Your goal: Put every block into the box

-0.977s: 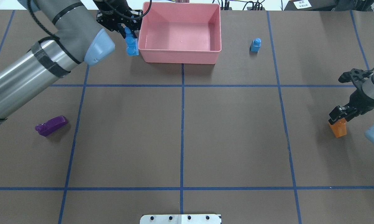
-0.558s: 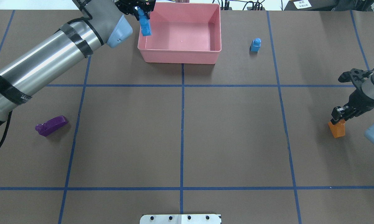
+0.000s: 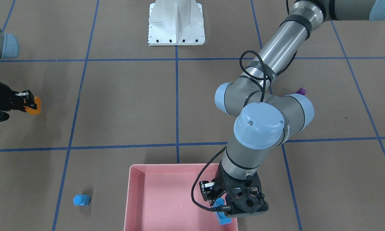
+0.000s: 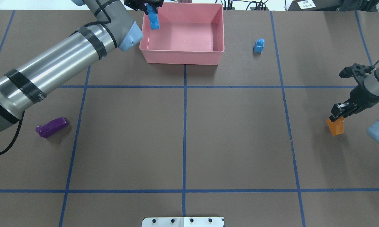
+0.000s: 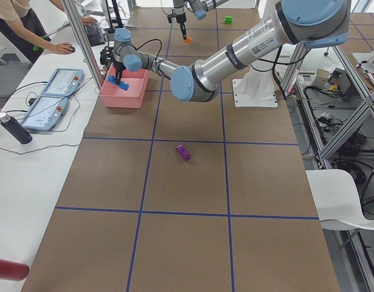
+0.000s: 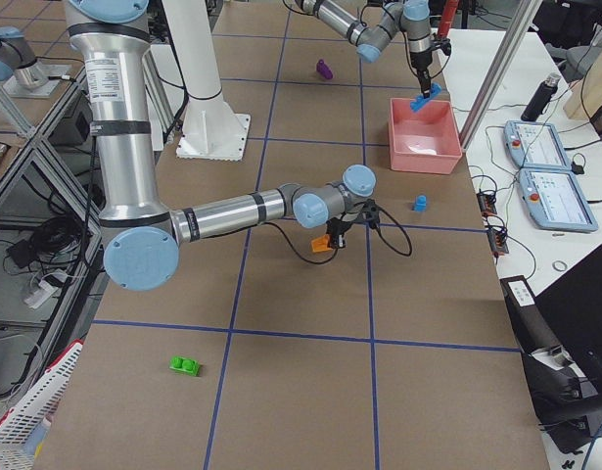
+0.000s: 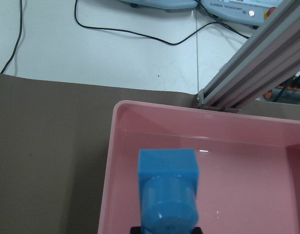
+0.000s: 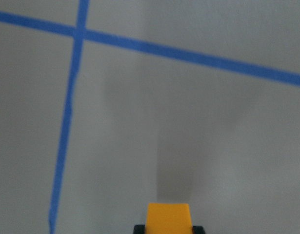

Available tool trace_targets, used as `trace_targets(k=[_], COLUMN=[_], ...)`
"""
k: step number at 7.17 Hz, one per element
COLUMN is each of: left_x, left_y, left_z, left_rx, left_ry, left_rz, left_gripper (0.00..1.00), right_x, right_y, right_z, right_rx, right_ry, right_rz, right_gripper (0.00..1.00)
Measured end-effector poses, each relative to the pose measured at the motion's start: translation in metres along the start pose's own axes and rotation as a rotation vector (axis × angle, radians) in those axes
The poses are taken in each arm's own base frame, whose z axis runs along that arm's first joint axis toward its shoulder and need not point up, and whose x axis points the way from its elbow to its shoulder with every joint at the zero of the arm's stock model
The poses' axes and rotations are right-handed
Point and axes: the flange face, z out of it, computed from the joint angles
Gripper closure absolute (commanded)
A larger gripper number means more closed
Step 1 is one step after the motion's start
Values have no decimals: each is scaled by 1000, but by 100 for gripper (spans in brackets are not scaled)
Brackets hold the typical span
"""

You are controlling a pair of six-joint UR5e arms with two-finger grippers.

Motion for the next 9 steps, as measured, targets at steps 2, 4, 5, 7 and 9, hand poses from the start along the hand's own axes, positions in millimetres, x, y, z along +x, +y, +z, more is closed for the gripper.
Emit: trace_targets(k=[2, 4, 5, 7, 9], left_x=[9, 5, -15, -74, -142], left_y=[0, 6, 20, 54, 82], left_z=[-16, -46, -55, -77, -92], left_rx=[-27, -87, -110, -116, -110], left_ry=[37, 72, 94, 131, 136], left_rz=[-1, -8, -2, 28, 115], left_gripper=[0, 0, 0, 0, 0], right_x=[-79, -177, -216, -274, -350], right_y=[-94, -209, -256, -310, -326], right_z=[-58, -119, -140, -143, -117], right_rx=[71, 172, 227, 378, 501], right_ry=[-2, 20, 26, -15, -15], right_rz=[53, 196, 253, 381, 478], right_gripper=[100, 100, 100, 100, 100])
